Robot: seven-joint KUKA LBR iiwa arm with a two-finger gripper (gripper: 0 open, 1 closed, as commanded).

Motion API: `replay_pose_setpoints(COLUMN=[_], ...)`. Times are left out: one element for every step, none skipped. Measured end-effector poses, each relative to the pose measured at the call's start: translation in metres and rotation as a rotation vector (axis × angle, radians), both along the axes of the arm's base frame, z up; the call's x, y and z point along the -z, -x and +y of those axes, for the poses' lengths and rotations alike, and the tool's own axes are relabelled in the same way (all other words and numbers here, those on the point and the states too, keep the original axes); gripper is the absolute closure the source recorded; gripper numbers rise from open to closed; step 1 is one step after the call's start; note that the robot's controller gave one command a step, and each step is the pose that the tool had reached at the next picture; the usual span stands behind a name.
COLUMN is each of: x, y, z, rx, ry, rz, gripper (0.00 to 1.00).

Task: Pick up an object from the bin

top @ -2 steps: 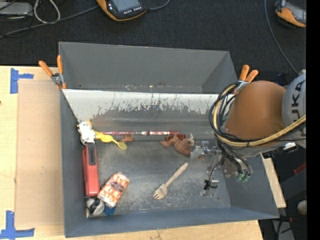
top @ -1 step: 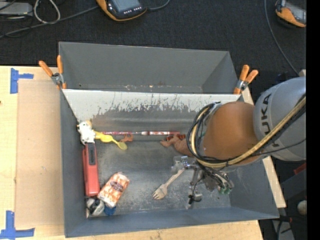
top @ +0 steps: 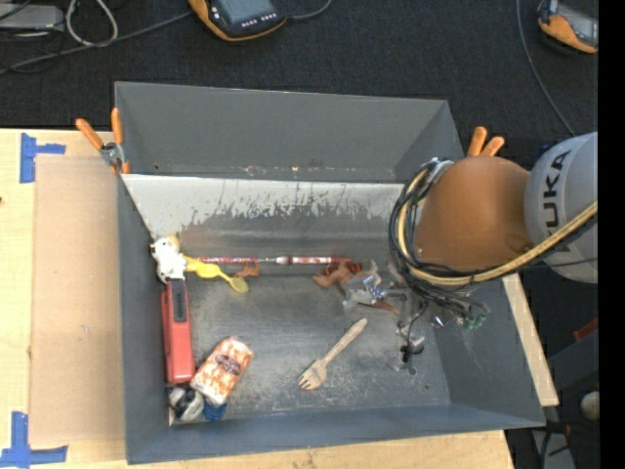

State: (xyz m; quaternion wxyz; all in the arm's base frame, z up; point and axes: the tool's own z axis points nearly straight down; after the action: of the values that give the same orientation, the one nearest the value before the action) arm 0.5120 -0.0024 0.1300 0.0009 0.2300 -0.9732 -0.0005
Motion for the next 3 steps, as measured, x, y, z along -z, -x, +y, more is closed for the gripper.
replay_pose_setpoints(x=[0.029, 0.053, 0.059], y=[0.033, 0.028, -0.030], z=[0.058, 0.056, -0.013], rx=[-0.048, -0.283, -0.346], ry=[-0.004, -0.002, -0.001], rz=[0.004, -0.011, -0.003], gripper=[0.00, 0.00, 1.00])
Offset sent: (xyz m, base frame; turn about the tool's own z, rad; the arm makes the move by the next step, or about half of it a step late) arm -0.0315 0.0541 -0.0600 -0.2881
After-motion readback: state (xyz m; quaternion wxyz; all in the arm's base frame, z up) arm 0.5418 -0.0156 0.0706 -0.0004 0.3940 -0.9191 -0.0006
